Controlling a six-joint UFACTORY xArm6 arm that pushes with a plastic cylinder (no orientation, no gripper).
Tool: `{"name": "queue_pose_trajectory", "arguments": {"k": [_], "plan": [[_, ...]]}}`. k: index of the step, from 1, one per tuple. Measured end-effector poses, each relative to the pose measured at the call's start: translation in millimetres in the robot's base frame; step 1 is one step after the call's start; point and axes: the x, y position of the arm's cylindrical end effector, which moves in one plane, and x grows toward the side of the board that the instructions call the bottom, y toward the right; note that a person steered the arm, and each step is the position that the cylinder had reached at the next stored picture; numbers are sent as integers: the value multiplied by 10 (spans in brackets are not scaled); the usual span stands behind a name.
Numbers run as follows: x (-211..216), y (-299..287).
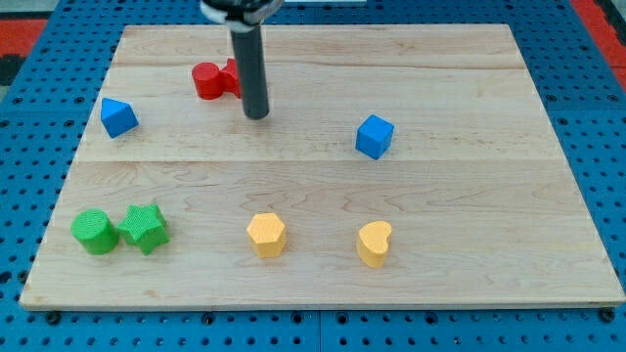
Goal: Push the red star along with the red circle towards the top center
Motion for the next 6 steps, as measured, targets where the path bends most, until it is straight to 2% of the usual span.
{"name": "queue_pose_trajectory", "arguments": {"k": [1, 2, 5, 6], "plan": [[-158, -891], [-634, -1429], [-758, 210], [-778, 324]]}}
